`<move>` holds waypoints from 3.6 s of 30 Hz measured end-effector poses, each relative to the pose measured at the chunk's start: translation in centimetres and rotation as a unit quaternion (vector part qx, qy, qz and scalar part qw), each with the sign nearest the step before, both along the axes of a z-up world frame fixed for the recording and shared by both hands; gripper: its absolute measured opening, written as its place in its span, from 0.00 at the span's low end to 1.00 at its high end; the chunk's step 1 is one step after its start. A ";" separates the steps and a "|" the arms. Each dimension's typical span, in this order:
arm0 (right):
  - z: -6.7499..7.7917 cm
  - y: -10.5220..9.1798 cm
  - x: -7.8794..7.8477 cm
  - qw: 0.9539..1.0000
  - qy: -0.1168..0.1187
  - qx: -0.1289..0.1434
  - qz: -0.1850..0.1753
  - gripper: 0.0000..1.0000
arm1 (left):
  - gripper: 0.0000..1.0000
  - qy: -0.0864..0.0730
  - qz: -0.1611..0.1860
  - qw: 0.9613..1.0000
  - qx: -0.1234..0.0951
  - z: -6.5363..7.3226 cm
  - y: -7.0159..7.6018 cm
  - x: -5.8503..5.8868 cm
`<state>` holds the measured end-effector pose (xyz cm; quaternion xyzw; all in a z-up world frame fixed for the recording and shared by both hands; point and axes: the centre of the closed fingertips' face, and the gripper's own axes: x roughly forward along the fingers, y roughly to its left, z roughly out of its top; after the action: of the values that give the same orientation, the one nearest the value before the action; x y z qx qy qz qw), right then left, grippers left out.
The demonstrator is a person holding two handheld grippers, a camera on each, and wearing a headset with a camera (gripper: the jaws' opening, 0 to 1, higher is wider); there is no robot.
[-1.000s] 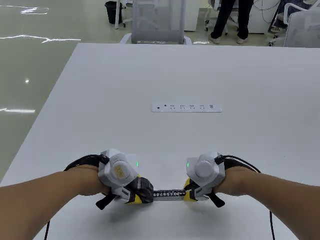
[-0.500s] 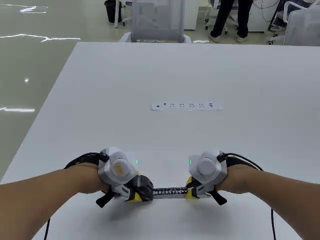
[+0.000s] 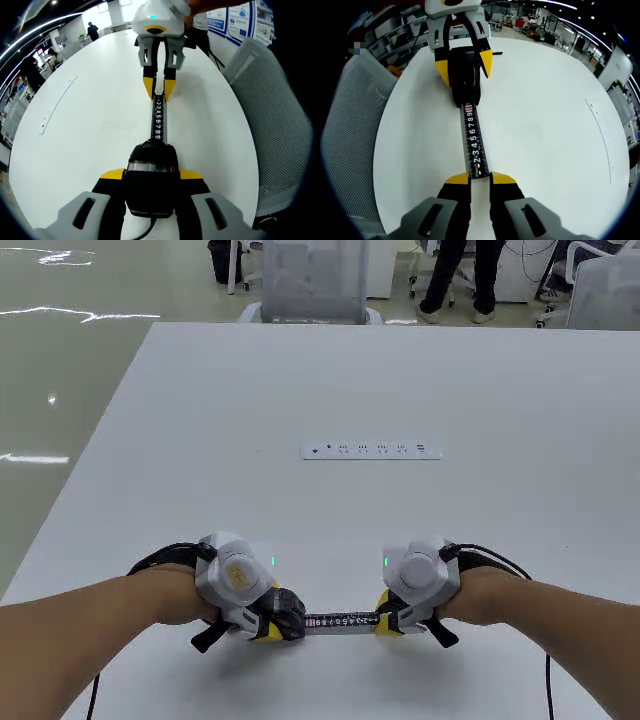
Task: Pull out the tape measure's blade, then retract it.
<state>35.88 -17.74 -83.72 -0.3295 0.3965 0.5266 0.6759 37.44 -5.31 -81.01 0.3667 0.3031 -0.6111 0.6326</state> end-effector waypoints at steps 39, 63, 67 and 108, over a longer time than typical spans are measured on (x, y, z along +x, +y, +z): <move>0.2 -0.5 0.1 0.999 -0.025 -0.014 0.039 0.13 | 0.34 -0.002 0.000 1.000 0.001 0.0 0.0 -0.1; 0.3 -0.3 0.1 0.998 -0.023 0.014 0.064 0.15 | 0.34 0.001 0.002 1.000 0.001 0.0 0.0 -0.1; 0.3 -0.4 0.1 0.998 -0.020 0.011 0.061 0.15 | 0.34 0.001 0.002 1.000 0.001 0.0 0.0 -0.1; 0.1 -1.3 0.0 0.999 -0.005 -0.005 0.036 0.12 | 0.34 0.000 0.002 1.000 0.001 -0.1 0.1 0.0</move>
<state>35.83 -19.08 -83.63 -0.3498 0.3839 0.5471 0.6565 37.41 -5.23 -81.12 0.3669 0.3047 -0.6097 0.6331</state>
